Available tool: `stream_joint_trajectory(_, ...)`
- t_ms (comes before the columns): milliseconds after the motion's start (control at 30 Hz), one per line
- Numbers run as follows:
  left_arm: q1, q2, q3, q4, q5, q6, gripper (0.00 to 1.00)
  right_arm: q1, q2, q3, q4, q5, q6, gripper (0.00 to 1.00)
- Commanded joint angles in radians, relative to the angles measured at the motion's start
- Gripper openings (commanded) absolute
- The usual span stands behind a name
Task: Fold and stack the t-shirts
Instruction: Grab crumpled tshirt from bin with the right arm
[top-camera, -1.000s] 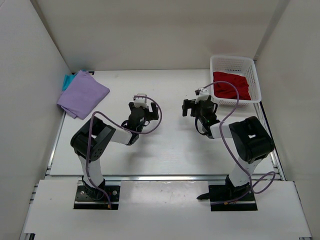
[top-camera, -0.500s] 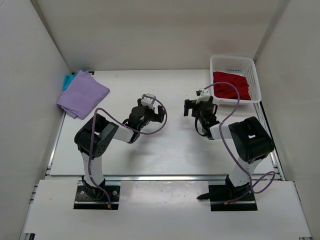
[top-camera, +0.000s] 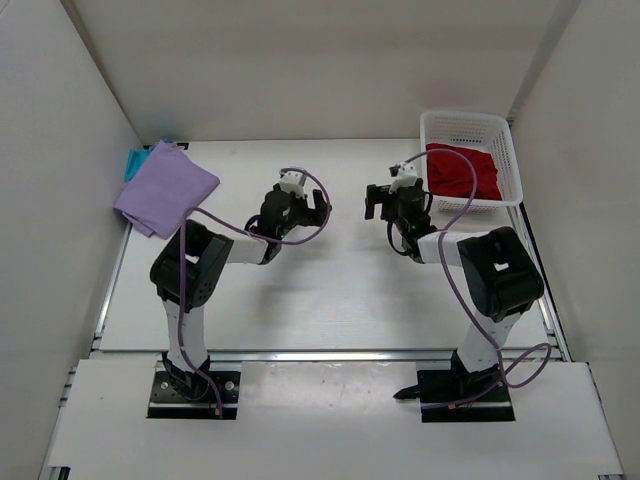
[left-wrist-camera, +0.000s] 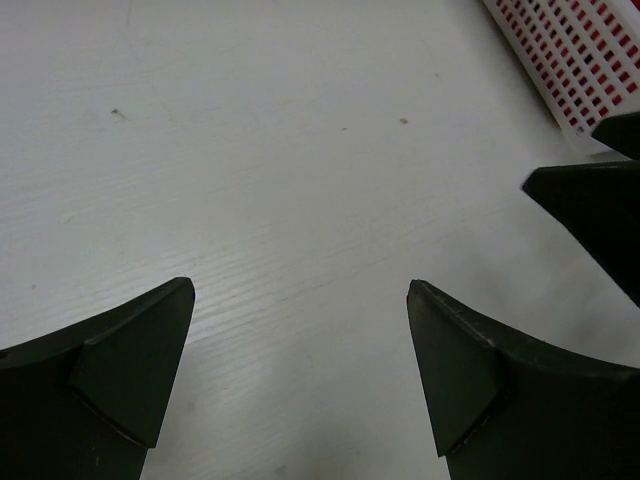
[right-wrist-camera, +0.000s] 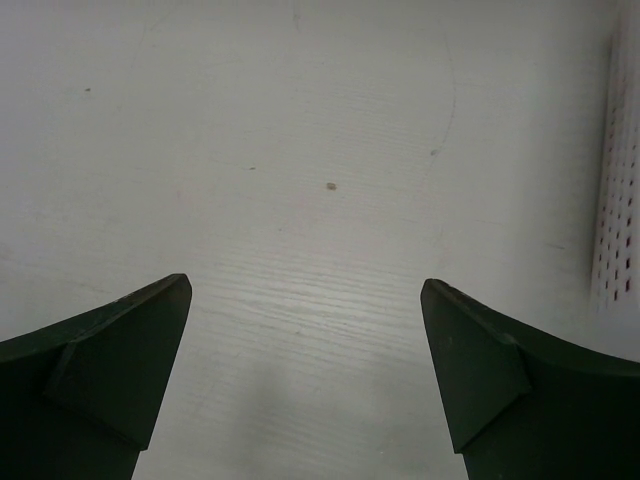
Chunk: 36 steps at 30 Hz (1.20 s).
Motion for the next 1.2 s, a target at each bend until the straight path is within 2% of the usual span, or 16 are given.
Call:
stream_joint_trajectory(0, 0.062, 0.018, 0.041, -0.082, 0.023, -0.144, 0.98, -0.033, -0.001, 0.011, -0.007, 0.015, 0.070, 0.99)
stream_joint_trajectory(167, 0.153, 0.016, 0.012, -0.081, 0.124, -0.308, 0.99, 0.074, -0.067, -0.162, 0.254, 0.183, -0.060, 1.00)
stream_joint_trajectory(233, 0.144, -0.037, -0.016, -0.107, 0.096, -0.348, 0.99, 0.122, -0.098, -0.083, 0.144, 0.238, -0.030, 0.99)
stream_joint_trajectory(267, 0.127, -0.085, -0.035, -0.122, 0.073, -0.346, 0.99, 0.111, -0.095, 0.045, -0.070, 0.201, 0.057, 0.99)
stream_joint_trajectory(300, 0.107, -0.132, -0.037, -0.168, 0.050, -0.340, 0.99, 0.096, -0.084, 0.110, -0.287, 0.105, 0.101, 0.90)
stream_joint_trajectory(367, 0.056, -0.212, -0.069, -0.211, 0.004, -0.308, 0.73, 0.070, -0.038, 0.306, -0.514, -0.038, 0.196, 0.53)
stream_joint_trajectory(400, 0.029, -0.268, -0.089, -0.232, -0.018, -0.302, 0.52, 0.054, -0.050, 0.314, -0.581, -0.101, 0.214, 0.27)
stream_joint_trajectory(467, -0.007, -0.353, -0.132, -0.269, -0.021, -0.297, 0.30, 0.060, -0.094, 0.302, -0.620, -0.163, 0.268, 0.13)
stream_joint_trajectory(500, -0.022, -0.408, -0.163, -0.273, -0.044, -0.288, 0.29, 0.069, -0.108, 0.290, -0.629, -0.158, 0.277, 0.11)
stream_joint_trajectory(633, -0.044, -0.530, -0.224, -0.361, -0.060, -0.286, 0.35, 0.102, -0.249, 0.245, -0.727, -0.062, 0.277, 0.13)
stream_joint_trajectory(800, -0.064, -0.585, -0.287, -0.487, -0.026, -0.340, 0.30, 0.065, -0.387, 0.261, -0.777, -0.101, 0.227, 0.16)
stream_joint_trajectory(867, -0.108, -0.628, -0.326, -0.498, -0.014, -0.351, 0.22, 0.031, -0.409, 0.274, -0.821, -0.018, 0.234, 0.00)
stream_joint_trajectory(933, -0.157, -0.681, -0.376, -0.518, -0.067, -0.348, 0.17, -0.021, -0.408, 0.299, -0.873, 0.052, 0.233, 0.00)
stream_joint_trajectory(1000, -0.214, -0.763, -0.417, -0.519, -0.139, -0.349, 0.20, -0.110, -0.423, 0.310, -0.895, 0.090, 0.244, 0.00)
stream_joint_trajectory(1033, -0.225, -0.786, -0.440, -0.524, -0.130, -0.353, 0.22, -0.130, -0.437, 0.290, -0.881, 0.118, 0.242, 0.02)
stream_joint_trajectory(1167, -0.142, -0.875, -0.525, -0.475, 0.006, -0.346, 0.40, -0.303, -0.394, 0.307, -0.821, 0.095, 0.248, 0.48)
